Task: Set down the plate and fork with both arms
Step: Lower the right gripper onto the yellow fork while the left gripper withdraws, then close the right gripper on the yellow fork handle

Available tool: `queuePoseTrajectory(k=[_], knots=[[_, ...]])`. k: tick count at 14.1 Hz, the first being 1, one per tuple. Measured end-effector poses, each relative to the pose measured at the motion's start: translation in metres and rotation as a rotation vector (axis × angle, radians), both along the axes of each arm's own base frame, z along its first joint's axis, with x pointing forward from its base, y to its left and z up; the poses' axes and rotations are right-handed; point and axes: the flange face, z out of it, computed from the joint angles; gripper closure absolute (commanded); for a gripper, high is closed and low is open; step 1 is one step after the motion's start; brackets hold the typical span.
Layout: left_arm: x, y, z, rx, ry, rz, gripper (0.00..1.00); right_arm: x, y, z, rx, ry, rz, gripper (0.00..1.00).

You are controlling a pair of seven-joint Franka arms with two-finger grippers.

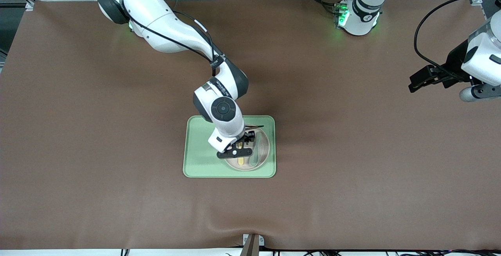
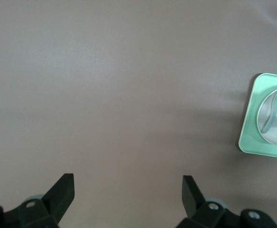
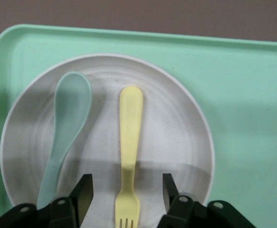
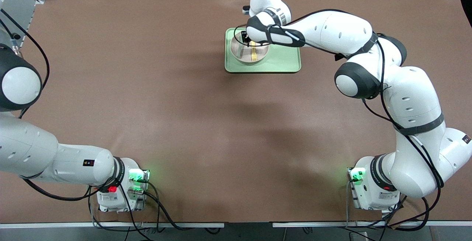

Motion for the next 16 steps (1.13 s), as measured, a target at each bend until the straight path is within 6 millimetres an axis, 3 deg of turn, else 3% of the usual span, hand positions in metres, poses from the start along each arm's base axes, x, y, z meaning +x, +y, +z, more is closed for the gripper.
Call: queuePoseTrajectory(k=[5,7,13,16], knots=[[-0.005,0.011,0.0,0.002,0.003,-0.036,0.0,0.001,-0.003,-0.01,-0.01,0.006,-0.004,0.39],[-0.007,0.017,0.003,0.002,-0.004,-0.05,0.0,0.001,-0.003,-0.011,-0.009,0.005,-0.009,0.47],[-0.019,0.021,0.011,0.019,-0.024,-0.057,0.0,-0.003,-0.001,-0.024,-0.017,0.017,-0.007,0.5],[-0.019,0.021,0.01,0.018,-0.031,-0.057,0.0,-0.003,-0.001,-0.027,-0.016,0.017,-0.008,0.61]])
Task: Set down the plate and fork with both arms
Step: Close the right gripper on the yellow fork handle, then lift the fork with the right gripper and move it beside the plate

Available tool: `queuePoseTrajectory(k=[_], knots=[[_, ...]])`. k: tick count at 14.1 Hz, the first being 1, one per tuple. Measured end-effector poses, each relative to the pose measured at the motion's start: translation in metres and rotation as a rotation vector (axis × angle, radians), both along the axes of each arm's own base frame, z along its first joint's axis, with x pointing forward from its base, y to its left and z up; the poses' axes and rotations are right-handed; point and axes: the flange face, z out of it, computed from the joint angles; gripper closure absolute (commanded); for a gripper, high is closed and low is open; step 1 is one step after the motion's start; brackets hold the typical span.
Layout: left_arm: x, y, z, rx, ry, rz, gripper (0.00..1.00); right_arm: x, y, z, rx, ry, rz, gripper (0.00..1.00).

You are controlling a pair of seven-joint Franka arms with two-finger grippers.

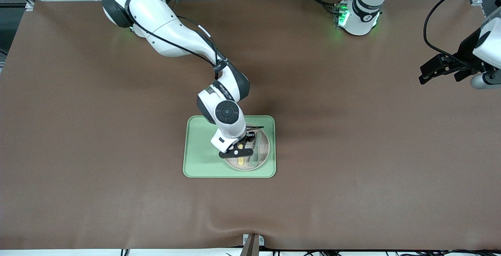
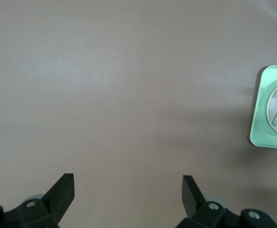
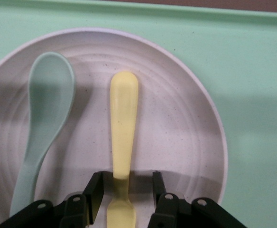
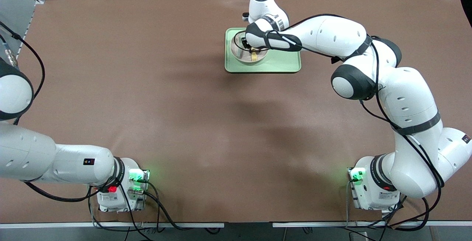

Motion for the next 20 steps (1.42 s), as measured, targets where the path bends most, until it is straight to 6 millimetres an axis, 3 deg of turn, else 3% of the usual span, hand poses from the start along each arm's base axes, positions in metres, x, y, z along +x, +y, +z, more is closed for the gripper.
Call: queuePoseTrajectory(k=[1,2,5,14,16,20], knots=[[0.0,0.0,0.0,0.0,-0.003,0.0,0.0,0.0,0.0,0.0,0.002,-0.003,-0.001,0.75],[0.001,0.0,0.0,0.0,-0.005,0.0,0.0,0.001,0.001,0.0,0.005,-0.006,-0.005,0.83],[0.001,0.0,0.0,0.0,-0.005,0.0,0.0,0.001,0.001,0.0,0.006,-0.006,-0.023,0.91],[-0.001,0.002,0.003,-0.001,-0.01,0.004,0.0,0.009,0.0,0.016,0.023,-0.025,-0.074,0.94],[-0.001,0.002,0.003,-0.001,-0.011,0.004,0.0,0.022,-0.014,0.028,0.023,-0.026,-0.096,0.94],[-0.001,0.002,0.003,-0.001,-0.012,0.004,0.0,0.056,-0.068,0.051,0.042,-0.001,-0.108,0.94]])
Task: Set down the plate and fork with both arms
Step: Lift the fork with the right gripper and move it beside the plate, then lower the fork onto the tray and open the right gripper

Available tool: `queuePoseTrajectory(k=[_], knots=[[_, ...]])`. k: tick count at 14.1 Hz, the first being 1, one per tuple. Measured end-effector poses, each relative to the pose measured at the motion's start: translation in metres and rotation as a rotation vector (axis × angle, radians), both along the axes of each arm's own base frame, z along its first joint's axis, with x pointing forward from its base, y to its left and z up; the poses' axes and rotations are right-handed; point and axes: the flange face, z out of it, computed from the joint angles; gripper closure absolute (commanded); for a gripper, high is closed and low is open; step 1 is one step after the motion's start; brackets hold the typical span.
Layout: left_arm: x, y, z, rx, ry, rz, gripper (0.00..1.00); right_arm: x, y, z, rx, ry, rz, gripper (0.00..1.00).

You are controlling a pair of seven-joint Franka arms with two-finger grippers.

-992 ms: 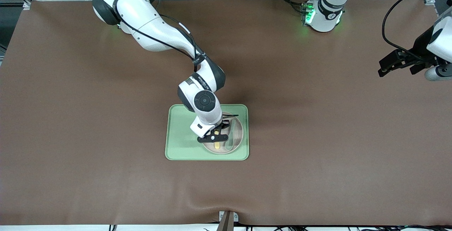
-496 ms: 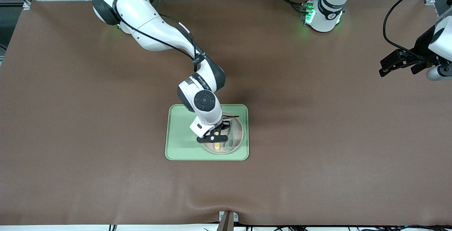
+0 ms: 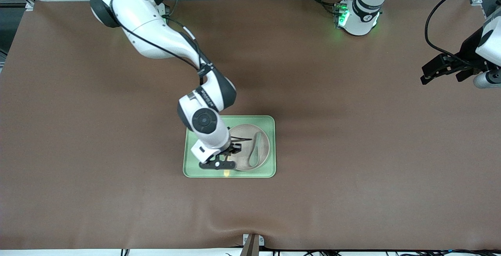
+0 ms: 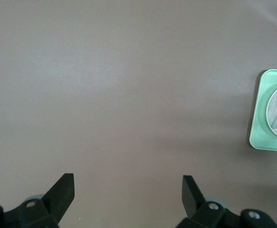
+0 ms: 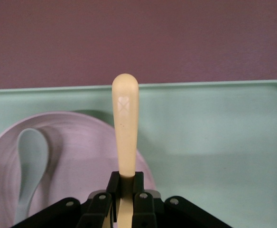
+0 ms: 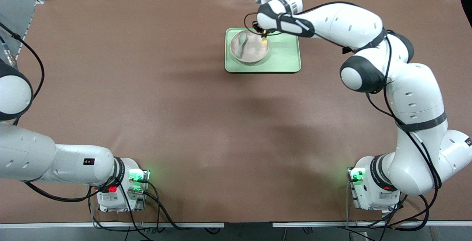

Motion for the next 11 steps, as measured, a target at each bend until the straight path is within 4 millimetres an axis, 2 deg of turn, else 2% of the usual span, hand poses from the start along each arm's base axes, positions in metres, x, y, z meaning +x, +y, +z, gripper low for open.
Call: queuePoseTrajectory(k=[3,5,7,11], knots=[[0.001,0.0,0.0,-0.001,-0.006,0.0,0.0,0.01,-0.038,-0.005,0.004,0.046,0.023,0.93],[0.001,0.0,0.0,-0.001,-0.007,0.0,0.0,0.009,-0.054,-0.012,-0.007,0.069,0.043,0.93],[0.001,0.0,0.0,-0.001,-0.007,0.0,0.0,0.004,-0.06,-0.017,-0.012,0.085,0.047,0.93],[0.001,0.0,-0.002,0.0,-0.004,0.0,0.0,-0.018,-0.061,-0.032,-0.002,0.064,0.059,0.93]])
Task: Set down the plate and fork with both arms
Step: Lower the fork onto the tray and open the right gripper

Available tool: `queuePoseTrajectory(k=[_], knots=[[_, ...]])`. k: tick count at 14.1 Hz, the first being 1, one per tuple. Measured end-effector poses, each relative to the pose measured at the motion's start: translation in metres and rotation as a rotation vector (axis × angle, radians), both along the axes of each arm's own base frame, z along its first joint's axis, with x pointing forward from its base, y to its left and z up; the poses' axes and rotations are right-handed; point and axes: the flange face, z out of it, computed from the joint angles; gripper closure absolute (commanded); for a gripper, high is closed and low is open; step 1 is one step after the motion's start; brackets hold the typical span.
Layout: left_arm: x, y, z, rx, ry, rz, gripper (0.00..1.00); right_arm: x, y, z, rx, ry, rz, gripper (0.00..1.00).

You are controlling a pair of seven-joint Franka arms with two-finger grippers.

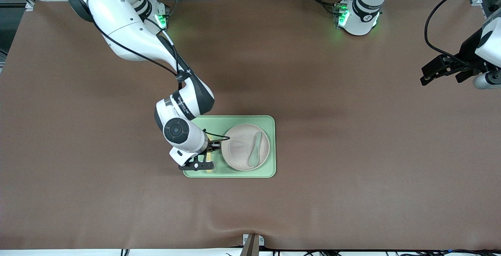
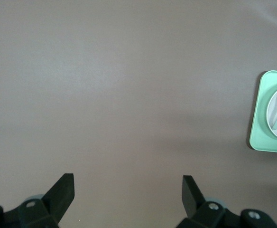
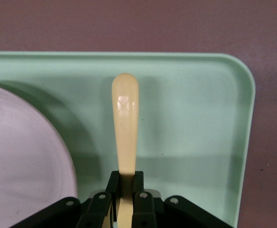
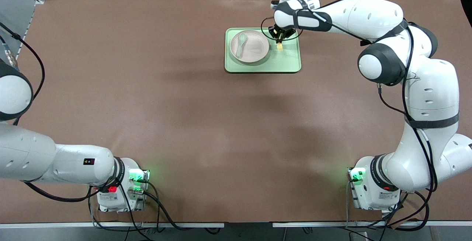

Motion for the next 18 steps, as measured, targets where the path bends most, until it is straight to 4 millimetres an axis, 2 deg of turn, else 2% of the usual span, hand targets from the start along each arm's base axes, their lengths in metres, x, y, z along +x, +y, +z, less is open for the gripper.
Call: queuePoseTrajectory(k=[3,5,6,7,8,9,10,14,16,18], knots=[[0.0,-0.001,0.0,0.0,-0.001,-0.001,0.0,-0.016,-0.003,-0.018,0.008,-0.017,0.003,0.93],[0.0,-0.001,0.0,0.0,-0.002,-0.003,0.0,-0.019,-0.005,-0.022,0.007,-0.015,0.004,0.92],[0.0,-0.002,0.001,-0.001,-0.006,-0.003,0.0,-0.019,-0.005,-0.023,0.008,-0.016,0.003,0.86],[0.001,-0.002,0.001,-0.001,-0.009,-0.003,0.0,-0.019,-0.006,-0.023,0.008,-0.017,0.002,0.6],[0.001,-0.002,0.001,-0.001,-0.011,-0.003,0.0,-0.019,-0.006,-0.023,0.008,-0.017,0.002,0.29],[0.001,-0.002,0.001,-0.001,-0.011,-0.003,0.0,-0.019,-0.007,-0.023,0.007,-0.018,0.0,0.12],[0.001,-0.001,0.001,-0.001,-0.011,-0.002,0.0,-0.018,-0.009,-0.022,0.007,-0.019,-0.002,0.0],[0.001,-0.001,0.001,-0.001,-0.011,-0.002,0.0,-0.013,-0.012,-0.01,0.012,-0.033,-0.008,0.0],[0.001,-0.001,0.001,-0.001,-0.011,-0.002,0.0,-0.007,-0.011,0.009,0.003,-0.023,-0.008,0.0],[0.001,-0.001,0.001,-0.001,-0.011,-0.002,0.0,0.006,-0.015,0.04,-0.007,-0.011,-0.017,0.0]])
